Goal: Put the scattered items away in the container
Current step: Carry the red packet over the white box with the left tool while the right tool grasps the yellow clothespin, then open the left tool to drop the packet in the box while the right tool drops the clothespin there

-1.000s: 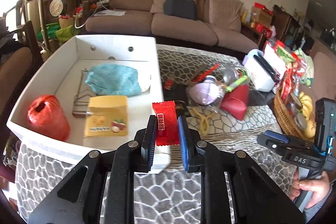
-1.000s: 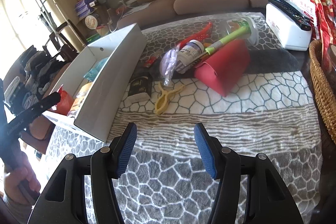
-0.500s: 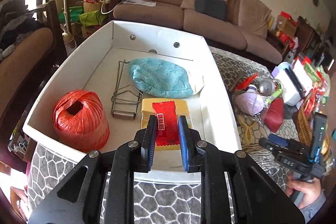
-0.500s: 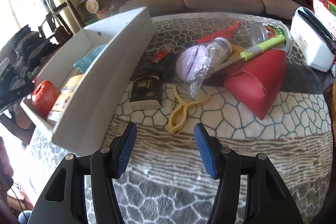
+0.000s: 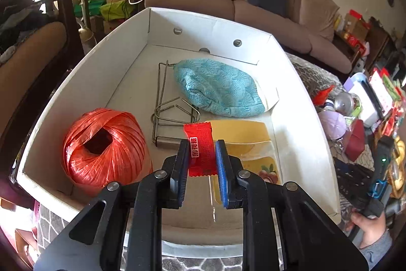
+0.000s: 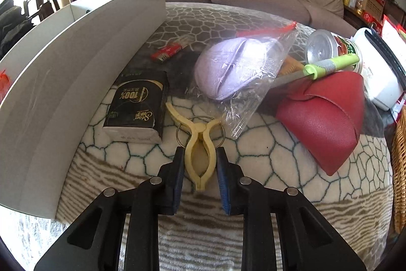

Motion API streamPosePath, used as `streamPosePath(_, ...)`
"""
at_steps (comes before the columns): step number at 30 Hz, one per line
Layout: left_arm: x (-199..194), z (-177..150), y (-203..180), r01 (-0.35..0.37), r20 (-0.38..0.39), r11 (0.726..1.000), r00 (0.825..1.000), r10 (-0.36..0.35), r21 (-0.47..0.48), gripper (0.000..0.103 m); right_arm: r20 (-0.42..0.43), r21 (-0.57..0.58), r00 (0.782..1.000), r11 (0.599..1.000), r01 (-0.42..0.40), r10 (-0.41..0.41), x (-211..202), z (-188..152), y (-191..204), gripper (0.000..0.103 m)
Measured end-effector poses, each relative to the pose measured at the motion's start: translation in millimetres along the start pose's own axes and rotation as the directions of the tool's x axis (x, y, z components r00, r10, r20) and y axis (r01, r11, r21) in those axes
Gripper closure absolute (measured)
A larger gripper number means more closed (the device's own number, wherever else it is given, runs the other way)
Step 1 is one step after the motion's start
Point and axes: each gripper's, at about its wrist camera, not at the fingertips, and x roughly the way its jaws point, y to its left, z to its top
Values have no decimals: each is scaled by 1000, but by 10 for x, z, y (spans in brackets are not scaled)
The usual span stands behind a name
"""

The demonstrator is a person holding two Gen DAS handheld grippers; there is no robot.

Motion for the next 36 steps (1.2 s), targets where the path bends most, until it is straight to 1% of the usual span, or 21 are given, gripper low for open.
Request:
streamPosePath(4,113,-9,92,1,-41,1000,999,-2,-24,83,16,58,997,996,-74,73,-208,22,-55,79)
streamPosePath(7,120,-15,120,-9,-43,999,999,7,-35,83,39,69,991,989,-129,127,-415,40,-8,79)
streamPosePath(8,96,-11,134,-5,-39,999,999,3,-46,79,47,63,990,988,-137,135,-495,42,28,79)
streamPosePath(9,57,-5,156,0,-33,998,999,-2,-63,68,58,57,988,987,-149,145,-570,45,52,79)
streamPosePath(10,3,4,181,6,-20,997,1000,-8,-82,60,68,52,985,986,-159,156,-627,47,97,79)
streamPosePath(11,-62,13,207,15,-4,995,1000,-15,-100,46,76,47,984,985,-167,164,-687,49,125,79)
streamPosePath(12,-137,19,229,20,14,993,1000,-19,-115,42,85,42,982,984,-175,171,-743,57,144,79)
streamPosePath(15,-357,14,239,28,58,990,998,-20,-139,42,117,37,973,978,-204,198,-888,98,181,79)
streamPosePath(19,-538,-88,95,58,98,988,994,-44,-145,41,165,26,954,966,-257,250,-1081,178,261,79)
streamPosePath(22,-534,-191,-22,99,114,978,990,-79,-181,38,193,8,937,954,-299,292,-1186,242,360,79)
streamPosePath(25,-448,-256,-127,99,107,975,991,-79,-197,38,204,-4,926,946,-324,318,-1196,319,490,79)
streamPosePath(29,-359,-280,-106,93,119,964,991,-65,-250,38,194,-27,920,939,-342,341,-1095,503,712,79)
streamPosePath(30,-325,-280,-107,85,116,964,992,-57,-251,38,189,-31,918,936,-349,349,-1050,575,776,79)
streamPosePath(31,-303,-264,-125,77,106,967,993,-52,-243,38,181,-38,917,934,-356,357,-999,649,840,79)
streamPosePath(32,-303,-231,-147,86,102,969,993,-64,-230,38,171,-47,917,932,-358,361,-938,737,915,79)
streamPosePath(34,-344,-153,-169,129,118,970,987,-106,-205,38,155,-78,923,936,-344,352,-816,896,1063,79)
streamPosePath(36,-370,-93,-163,101,126,978,989,-79,-182,37,130,-100,930,938,-332,343,-672,1052,1191,79)
